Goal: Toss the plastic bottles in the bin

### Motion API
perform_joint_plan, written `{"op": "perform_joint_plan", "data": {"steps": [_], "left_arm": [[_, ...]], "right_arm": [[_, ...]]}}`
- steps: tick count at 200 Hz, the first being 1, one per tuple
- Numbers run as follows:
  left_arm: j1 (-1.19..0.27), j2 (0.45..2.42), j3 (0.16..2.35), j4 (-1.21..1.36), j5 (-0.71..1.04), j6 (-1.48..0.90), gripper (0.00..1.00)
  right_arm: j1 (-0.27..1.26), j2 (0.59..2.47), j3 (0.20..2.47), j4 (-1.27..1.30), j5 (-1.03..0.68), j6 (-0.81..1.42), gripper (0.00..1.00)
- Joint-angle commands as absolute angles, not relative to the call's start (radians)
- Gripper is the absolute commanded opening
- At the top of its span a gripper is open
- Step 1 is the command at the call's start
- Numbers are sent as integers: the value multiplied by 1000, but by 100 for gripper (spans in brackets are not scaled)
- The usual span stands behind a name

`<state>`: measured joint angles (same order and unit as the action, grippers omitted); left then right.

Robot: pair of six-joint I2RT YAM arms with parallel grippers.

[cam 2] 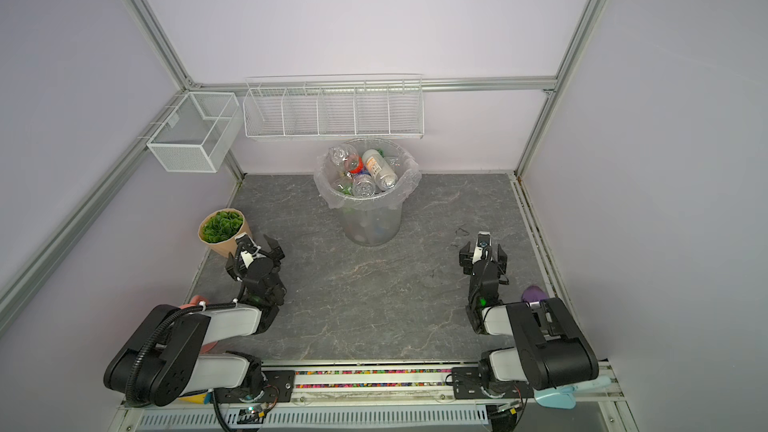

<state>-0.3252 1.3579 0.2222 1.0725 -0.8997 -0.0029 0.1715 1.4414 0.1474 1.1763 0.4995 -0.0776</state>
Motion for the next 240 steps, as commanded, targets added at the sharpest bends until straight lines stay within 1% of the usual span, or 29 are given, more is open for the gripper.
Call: {"op": "perform_joint_plan", "data": {"steps": [1,5,27,53,78,106,133,155,191,210,228,240], "left_arm": [[-316,1382,209,1183,-889,33,99],[-315,1388,176,1194,-891,35,99],[-308,1430,166,1267,-902,45,99],[-307,1523,147,1413,-915,61,99],[-307,1551,161,1413,-922,57,99],[-307,1528,133,1413,-902,37,99],[-307,1511,115,1412,-894,26,99],[-306,1514,114,1413,-822,52,99],[-307,1523,115,1413,-771,72,99],[-308,1533,115,1414,-692,106,99],[-310,1556,117,1413,-578,148,99],[-314,1571,120,1412,-543,170,99]], "right_arm": [[167,1532,115,1430,509,-102,89],[169,1541,122,1434,509,-106,89],[169,1533,123,1418,490,-110,89],[169,1536,111,1434,480,-109,89],[167,1539,110,1434,449,-117,89],[170,1610,139,1434,322,-176,89],[170,1598,124,1436,289,-181,88],[170,1598,124,1436,282,-184,88],[170,1598,123,1435,269,-189,88],[170,1600,124,1436,267,-190,88],[170,1600,126,1436,267,-190,88],[170,1600,127,1436,267,-190,88]]}}
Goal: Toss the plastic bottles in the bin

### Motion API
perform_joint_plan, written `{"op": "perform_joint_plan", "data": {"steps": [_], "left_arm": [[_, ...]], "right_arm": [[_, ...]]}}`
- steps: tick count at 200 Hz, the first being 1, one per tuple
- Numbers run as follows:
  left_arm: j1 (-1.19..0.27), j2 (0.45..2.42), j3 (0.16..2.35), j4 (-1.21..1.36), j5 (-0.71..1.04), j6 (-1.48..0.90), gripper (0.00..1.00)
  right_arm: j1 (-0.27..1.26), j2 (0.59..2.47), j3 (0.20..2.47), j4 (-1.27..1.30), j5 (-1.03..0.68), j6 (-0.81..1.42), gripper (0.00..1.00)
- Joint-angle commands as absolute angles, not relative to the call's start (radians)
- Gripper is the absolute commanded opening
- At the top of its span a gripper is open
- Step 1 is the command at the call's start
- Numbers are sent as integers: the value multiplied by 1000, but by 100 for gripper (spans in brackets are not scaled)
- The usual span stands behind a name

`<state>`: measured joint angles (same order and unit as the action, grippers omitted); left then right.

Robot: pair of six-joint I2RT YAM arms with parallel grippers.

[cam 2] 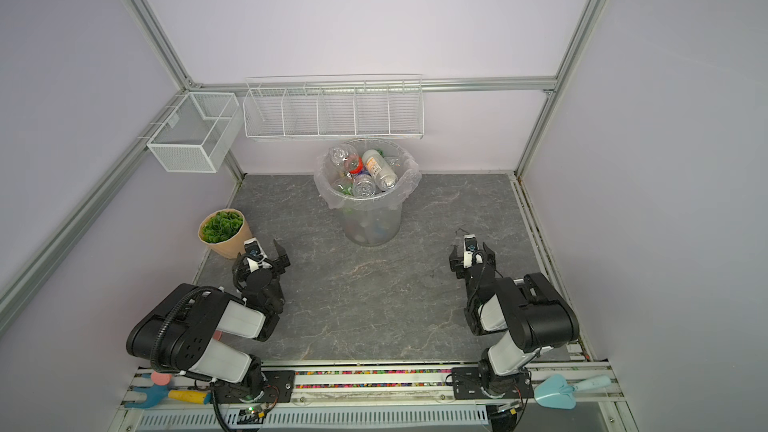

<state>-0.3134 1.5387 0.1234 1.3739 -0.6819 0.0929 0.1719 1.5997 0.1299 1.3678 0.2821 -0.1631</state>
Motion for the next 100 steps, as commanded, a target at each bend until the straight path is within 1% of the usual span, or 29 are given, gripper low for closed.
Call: {"op": "perform_joint_plan", "data": {"steps": [1,75,100], "left_arm": [[-314,1573,121,1412,-541,171,99],[-310,1579,120,1413,-506,179,99],[-261,1608,130,1413,-423,149,99]], "right_arm": [[170,1601,126,1436,267,-190,88],[169,1609,134,1433,261,-192,89],[163,1617,145,1430,257,-188,89]]}}
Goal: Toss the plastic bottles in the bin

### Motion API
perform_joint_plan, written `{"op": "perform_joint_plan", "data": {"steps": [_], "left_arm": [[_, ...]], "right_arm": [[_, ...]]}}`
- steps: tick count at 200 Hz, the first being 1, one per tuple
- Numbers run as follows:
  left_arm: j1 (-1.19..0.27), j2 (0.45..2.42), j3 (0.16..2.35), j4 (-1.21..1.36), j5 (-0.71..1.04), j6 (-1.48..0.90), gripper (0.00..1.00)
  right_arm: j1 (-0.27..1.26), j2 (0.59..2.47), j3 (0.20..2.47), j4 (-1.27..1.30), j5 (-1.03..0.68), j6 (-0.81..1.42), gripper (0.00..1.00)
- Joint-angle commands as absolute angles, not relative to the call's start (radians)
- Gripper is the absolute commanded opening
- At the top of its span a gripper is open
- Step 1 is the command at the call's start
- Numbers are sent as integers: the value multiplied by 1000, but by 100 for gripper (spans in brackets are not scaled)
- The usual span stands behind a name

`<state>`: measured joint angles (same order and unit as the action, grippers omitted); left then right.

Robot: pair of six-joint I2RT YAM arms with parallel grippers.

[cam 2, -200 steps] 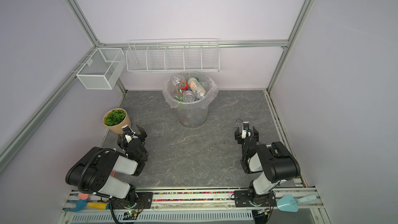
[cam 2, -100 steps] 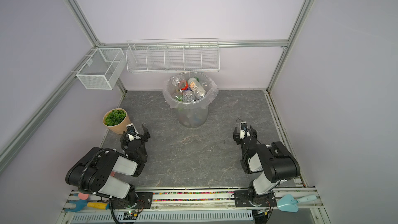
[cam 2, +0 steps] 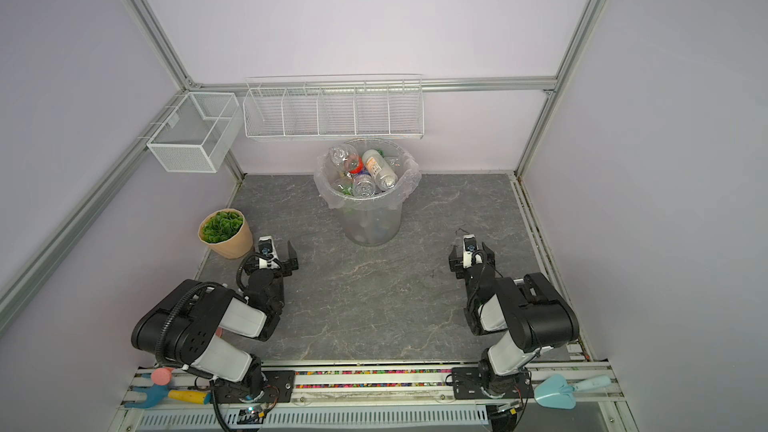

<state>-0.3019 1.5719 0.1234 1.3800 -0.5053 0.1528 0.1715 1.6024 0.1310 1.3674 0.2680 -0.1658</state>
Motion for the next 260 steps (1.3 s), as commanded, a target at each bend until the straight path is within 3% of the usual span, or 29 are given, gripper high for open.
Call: {"op": "perform_joint_plan", "data": {"steps": [1,43,102,147,205,260], "left_arm": [[-260,1610,133,1412,-423,150,99],[-258,1613,135,1413,-423,148,99],[-251,1620,145,1413,-416,147,99],[-214,1627,182,1376,-395,122,99],[-99,1552,391,907,-331,-14,99],[-81,1551,396,896,-314,-31,99]], "right_arm": [[162,1617,146,1429,257,-187,89],[144,1589,176,1337,243,-167,89],[45,1536,359,925,155,-66,89],[37,1537,363,918,155,-57,89],[38,1536,363,918,156,-58,89],[37,1536,364,916,155,-56,89]]}}
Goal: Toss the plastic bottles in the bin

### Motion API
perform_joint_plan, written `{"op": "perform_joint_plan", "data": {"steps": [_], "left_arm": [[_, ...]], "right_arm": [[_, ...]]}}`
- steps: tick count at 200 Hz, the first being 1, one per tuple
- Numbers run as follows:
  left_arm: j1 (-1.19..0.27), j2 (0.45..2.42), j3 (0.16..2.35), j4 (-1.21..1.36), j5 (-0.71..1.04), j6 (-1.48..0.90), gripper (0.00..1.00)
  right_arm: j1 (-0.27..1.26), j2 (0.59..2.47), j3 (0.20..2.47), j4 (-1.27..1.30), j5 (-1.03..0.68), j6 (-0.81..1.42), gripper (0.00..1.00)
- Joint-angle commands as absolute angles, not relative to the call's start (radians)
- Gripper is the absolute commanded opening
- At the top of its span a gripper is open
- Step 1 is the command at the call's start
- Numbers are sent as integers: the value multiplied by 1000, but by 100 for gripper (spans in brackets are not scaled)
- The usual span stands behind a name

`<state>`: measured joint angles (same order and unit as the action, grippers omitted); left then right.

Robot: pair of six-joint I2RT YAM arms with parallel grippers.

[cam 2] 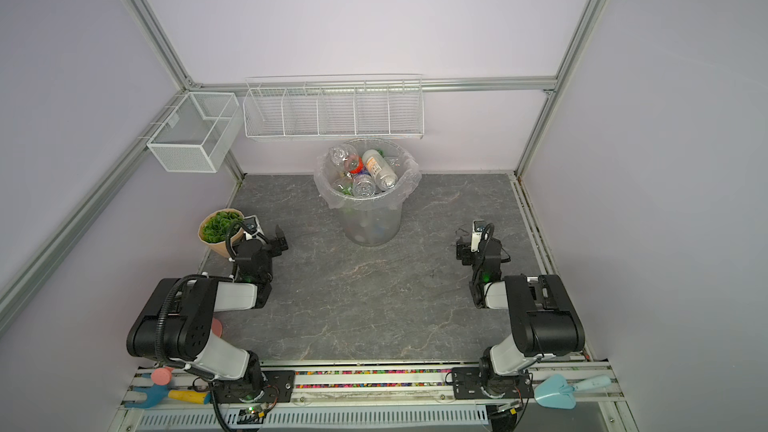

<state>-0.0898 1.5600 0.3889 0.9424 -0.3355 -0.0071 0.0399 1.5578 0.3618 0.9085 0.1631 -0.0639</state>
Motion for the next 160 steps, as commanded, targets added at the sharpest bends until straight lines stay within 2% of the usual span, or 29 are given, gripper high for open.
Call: {"op": "perform_joint_plan", "data": {"steps": [1,76,109,160], "left_arm": [[-80,1551,396,896,-314,-31,99],[-81,1551,393,903,-315,-28,99],[-81,1552,372,944,-263,-1,99],[-58,1550,403,881,-203,-15,99]], "right_arm": [[36,1537,364,916,155,-56,89],[17,1538,379,887,116,-43,89],[-8,1536,374,895,13,-47,89],[-13,1537,386,872,49,-26,89]]}}
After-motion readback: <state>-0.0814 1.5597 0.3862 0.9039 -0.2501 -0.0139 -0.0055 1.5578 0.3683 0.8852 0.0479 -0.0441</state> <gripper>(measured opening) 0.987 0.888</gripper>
